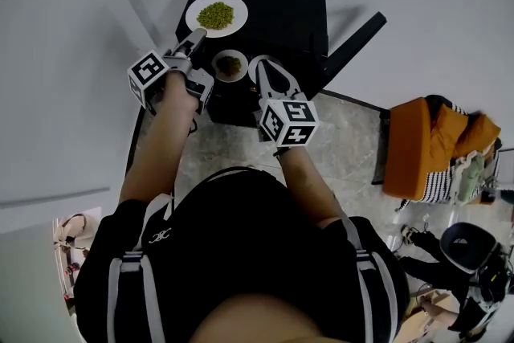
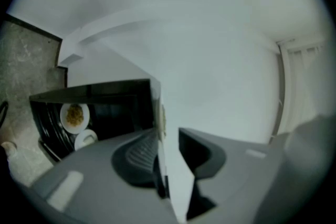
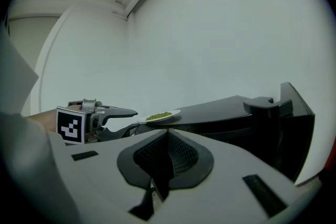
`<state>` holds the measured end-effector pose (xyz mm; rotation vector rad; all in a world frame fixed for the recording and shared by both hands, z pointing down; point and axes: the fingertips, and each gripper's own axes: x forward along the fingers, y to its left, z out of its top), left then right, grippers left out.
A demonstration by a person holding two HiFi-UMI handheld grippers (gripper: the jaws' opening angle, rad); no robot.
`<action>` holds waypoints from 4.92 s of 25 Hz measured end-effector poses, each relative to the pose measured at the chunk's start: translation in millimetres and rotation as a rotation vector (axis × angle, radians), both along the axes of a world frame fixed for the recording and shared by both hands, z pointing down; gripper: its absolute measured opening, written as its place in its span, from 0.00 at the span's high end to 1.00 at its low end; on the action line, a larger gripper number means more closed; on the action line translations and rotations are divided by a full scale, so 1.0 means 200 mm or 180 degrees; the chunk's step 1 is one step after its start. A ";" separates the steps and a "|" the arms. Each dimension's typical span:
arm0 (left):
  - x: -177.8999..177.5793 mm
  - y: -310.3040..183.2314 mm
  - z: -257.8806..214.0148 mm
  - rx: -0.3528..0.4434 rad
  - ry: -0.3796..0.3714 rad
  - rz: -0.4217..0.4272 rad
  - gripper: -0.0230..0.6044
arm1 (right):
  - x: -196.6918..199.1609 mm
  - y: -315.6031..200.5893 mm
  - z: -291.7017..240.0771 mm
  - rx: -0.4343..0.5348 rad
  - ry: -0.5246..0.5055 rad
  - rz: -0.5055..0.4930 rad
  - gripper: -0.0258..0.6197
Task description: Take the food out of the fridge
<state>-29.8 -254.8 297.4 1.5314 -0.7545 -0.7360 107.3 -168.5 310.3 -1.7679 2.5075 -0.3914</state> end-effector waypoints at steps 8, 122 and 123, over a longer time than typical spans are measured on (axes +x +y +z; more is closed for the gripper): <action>0.01 0.19 -0.13 0.0843 -0.0894 0.0343 0.96 | -0.07 -0.01 -0.02 0.0012 0.0002 -0.0037 0.96; 0.20 -0.04 1.85 -0.0769 -0.0092 -0.0211 0.95 | -0.08 -0.01 0.85 -0.1234 0.0431 -0.0747 0.96; 0.19 -0.03 1.83 -0.0735 -0.0075 -0.0212 0.95 | -0.08 -0.01 0.85 -0.1225 0.0440 -0.0743 0.96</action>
